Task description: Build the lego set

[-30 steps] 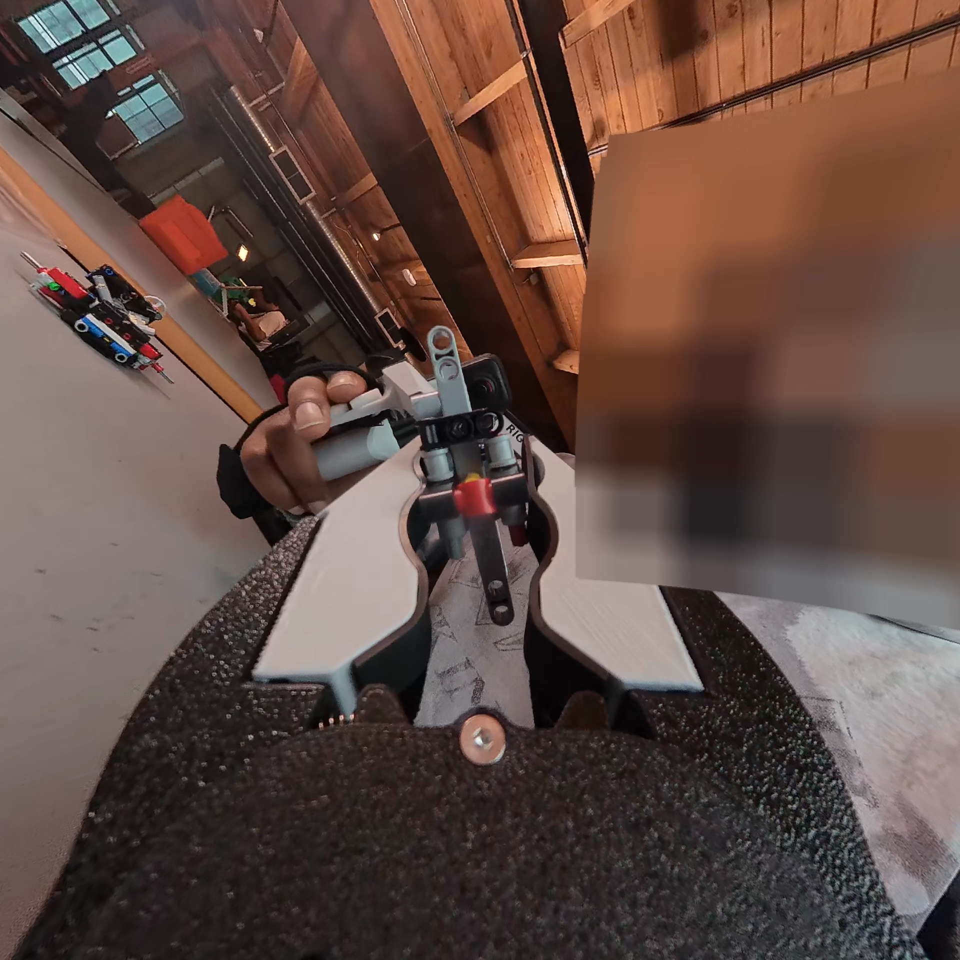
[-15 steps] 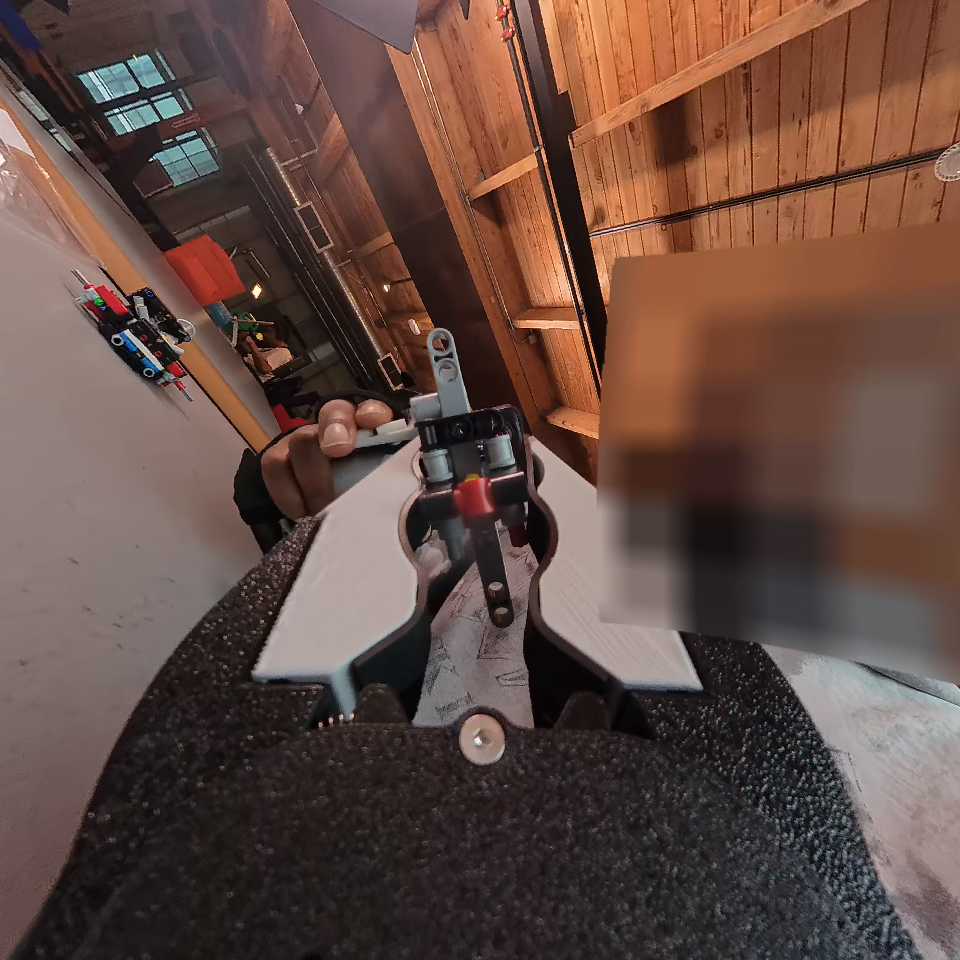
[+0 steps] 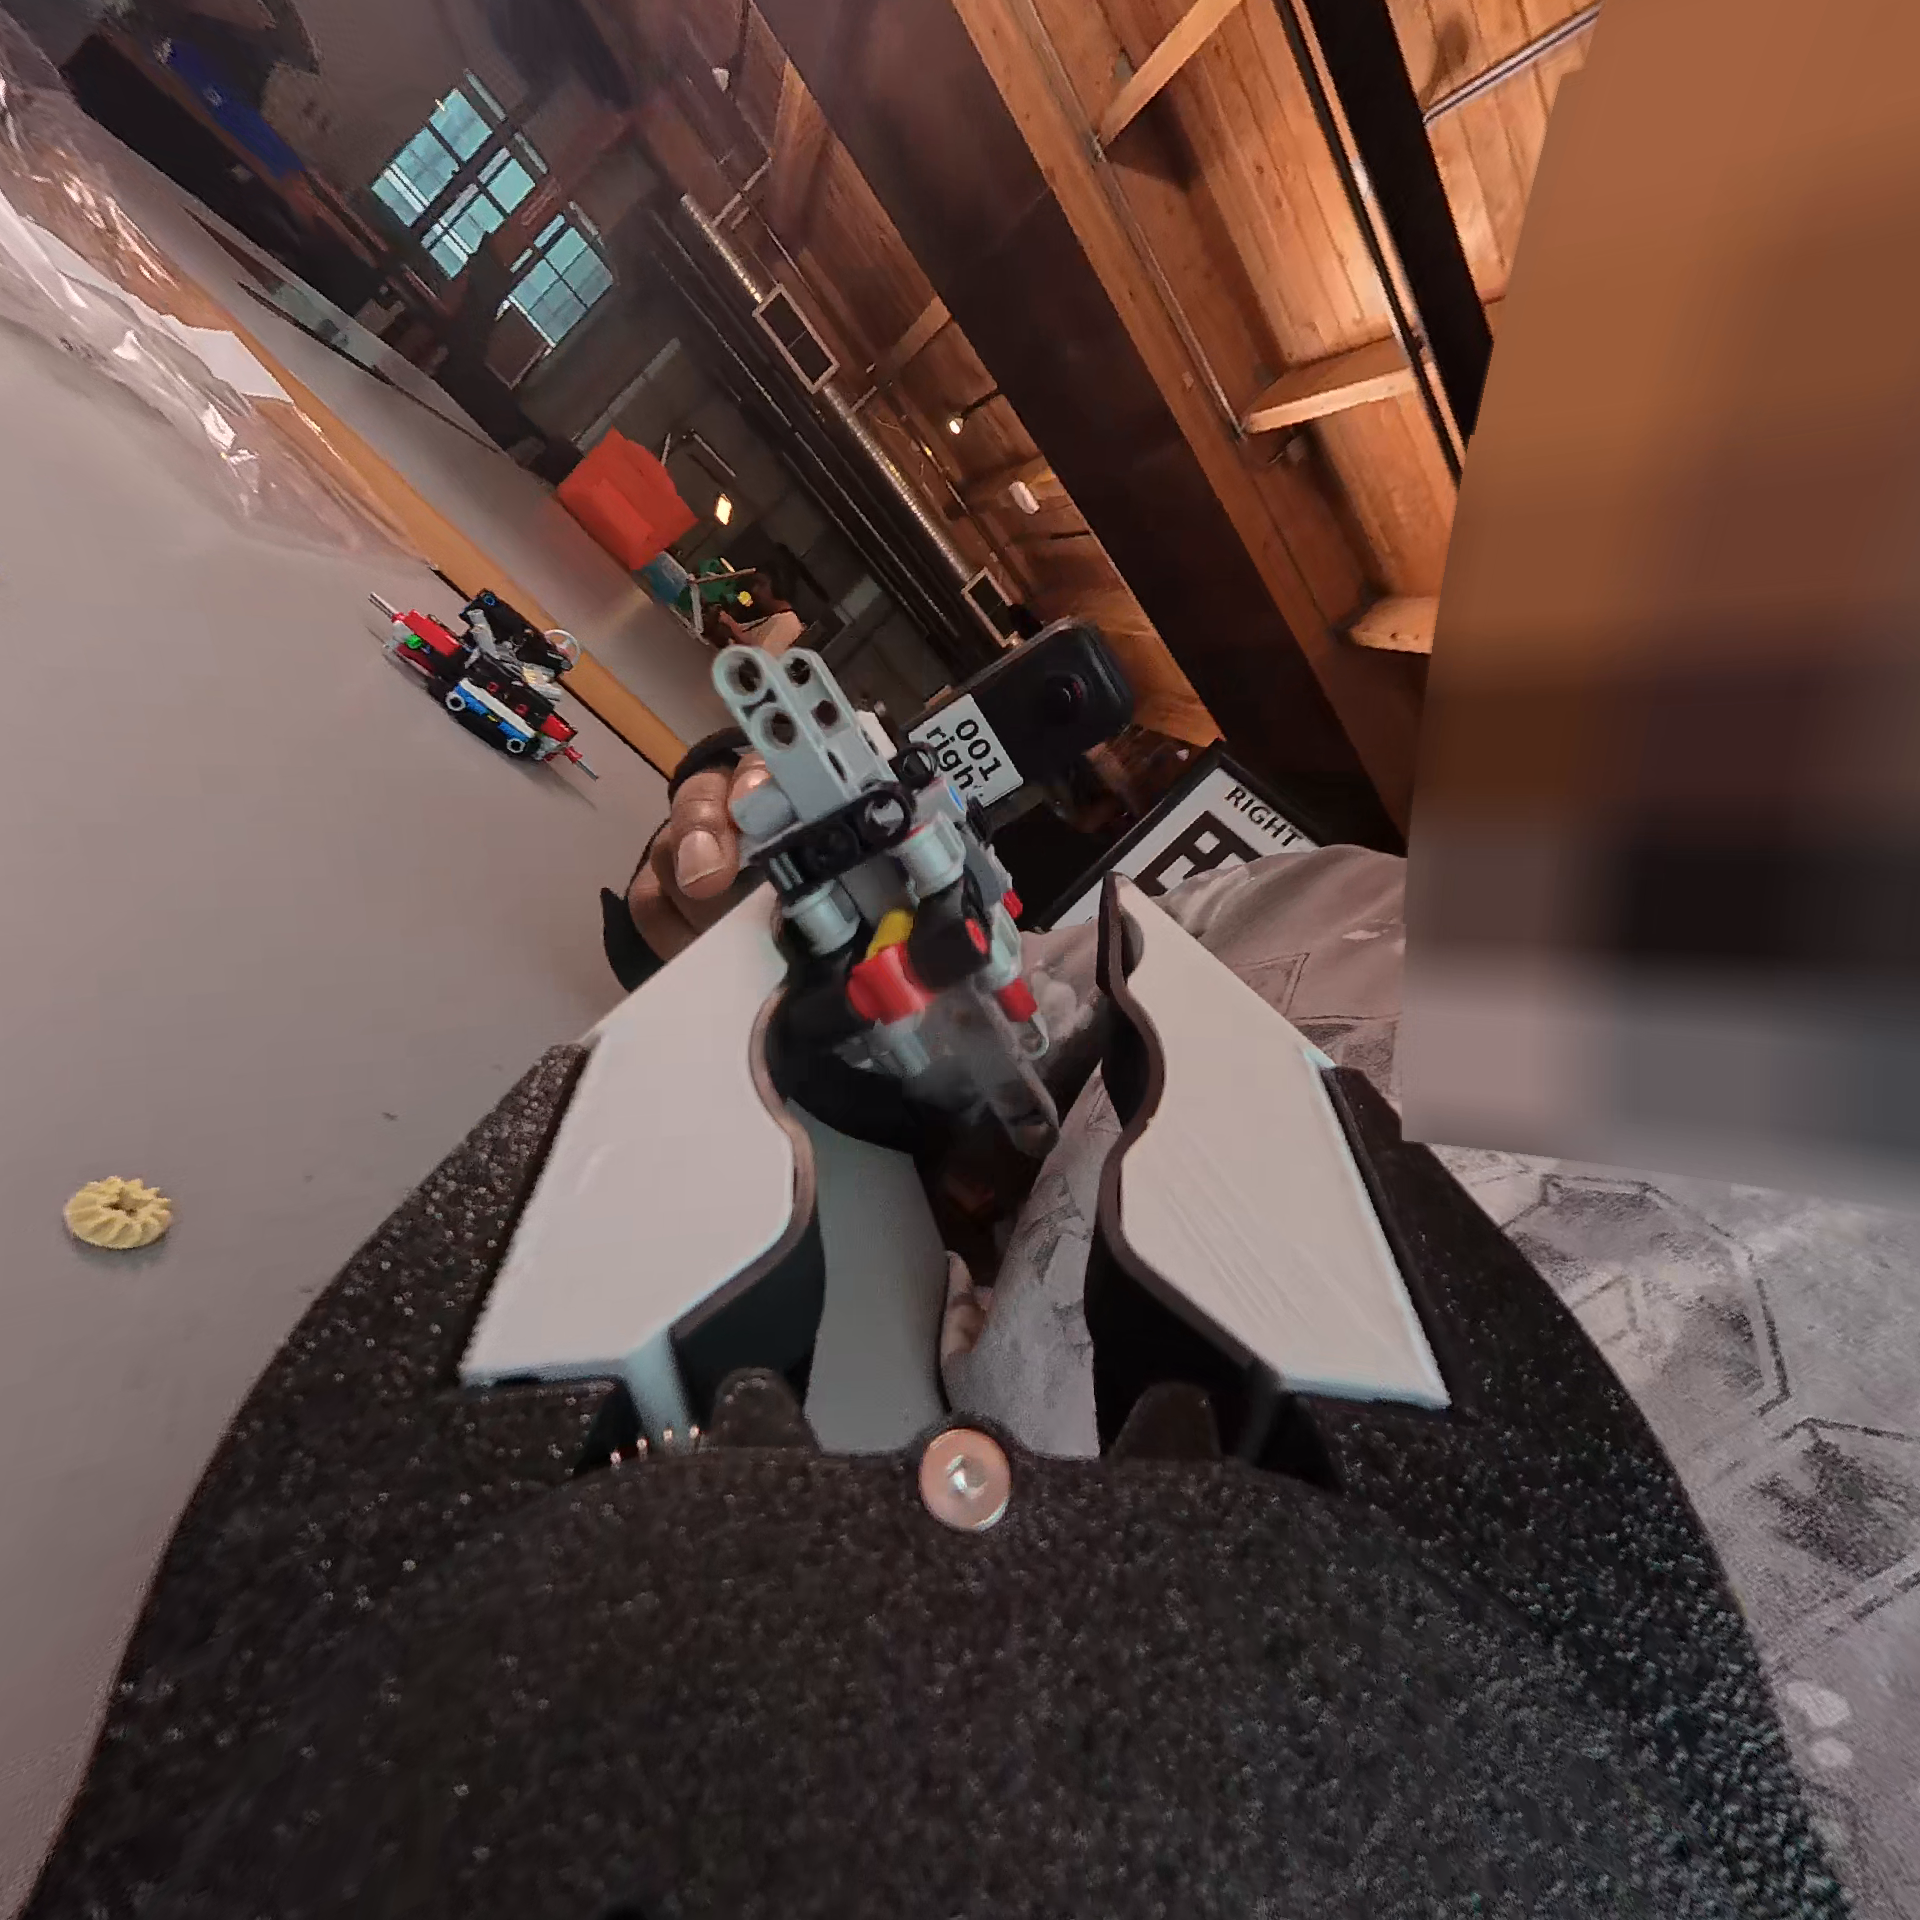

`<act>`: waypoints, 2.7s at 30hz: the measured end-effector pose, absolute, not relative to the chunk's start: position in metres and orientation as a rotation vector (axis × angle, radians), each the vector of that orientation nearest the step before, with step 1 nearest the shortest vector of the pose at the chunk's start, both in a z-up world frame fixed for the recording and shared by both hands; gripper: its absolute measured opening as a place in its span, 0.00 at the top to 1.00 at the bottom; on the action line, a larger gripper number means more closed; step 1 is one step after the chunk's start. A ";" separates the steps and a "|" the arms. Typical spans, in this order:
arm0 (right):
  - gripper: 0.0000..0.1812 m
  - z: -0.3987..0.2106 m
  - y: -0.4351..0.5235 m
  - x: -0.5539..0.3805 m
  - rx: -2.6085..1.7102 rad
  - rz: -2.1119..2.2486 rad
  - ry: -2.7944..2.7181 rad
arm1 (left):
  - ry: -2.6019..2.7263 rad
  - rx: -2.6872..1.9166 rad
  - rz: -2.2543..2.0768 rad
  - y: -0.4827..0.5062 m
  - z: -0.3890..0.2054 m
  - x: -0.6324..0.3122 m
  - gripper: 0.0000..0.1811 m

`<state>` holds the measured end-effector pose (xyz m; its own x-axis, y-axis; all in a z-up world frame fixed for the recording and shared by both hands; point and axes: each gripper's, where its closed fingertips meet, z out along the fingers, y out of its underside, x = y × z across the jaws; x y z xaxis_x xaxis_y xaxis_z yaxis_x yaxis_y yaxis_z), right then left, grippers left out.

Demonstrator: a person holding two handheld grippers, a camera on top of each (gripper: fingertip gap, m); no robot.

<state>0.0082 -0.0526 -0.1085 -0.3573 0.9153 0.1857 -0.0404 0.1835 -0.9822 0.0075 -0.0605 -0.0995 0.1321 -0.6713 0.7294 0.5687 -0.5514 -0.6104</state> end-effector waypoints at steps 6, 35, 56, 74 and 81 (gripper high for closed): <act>0.97 -0.100 -0.042 0.014 -0.849 1.386 -1.499 | 0.191 -1.520 -1.448 -0.064 -0.104 0.000 0.74; 0.89 -0.125 -0.028 0.009 -0.945 1.253 -1.615 | 0.480 -1.865 -0.326 -0.041 -0.155 -0.028 0.87; 0.94 -0.154 -0.035 -0.011 -1.028 0.968 -1.666 | 0.706 -1.871 0.011 -0.037 -0.176 -0.004 0.86; 0.97 -0.125 -0.002 -0.002 -1.391 1.709 -1.274 | 0.634 -1.849 -0.240 -0.045 -0.168 0.000 0.67; 0.97 -0.133 -0.023 -0.008 -1.532 1.896 -1.253 | 0.685 -1.847 -0.140 -0.042 -0.172 0.002 0.67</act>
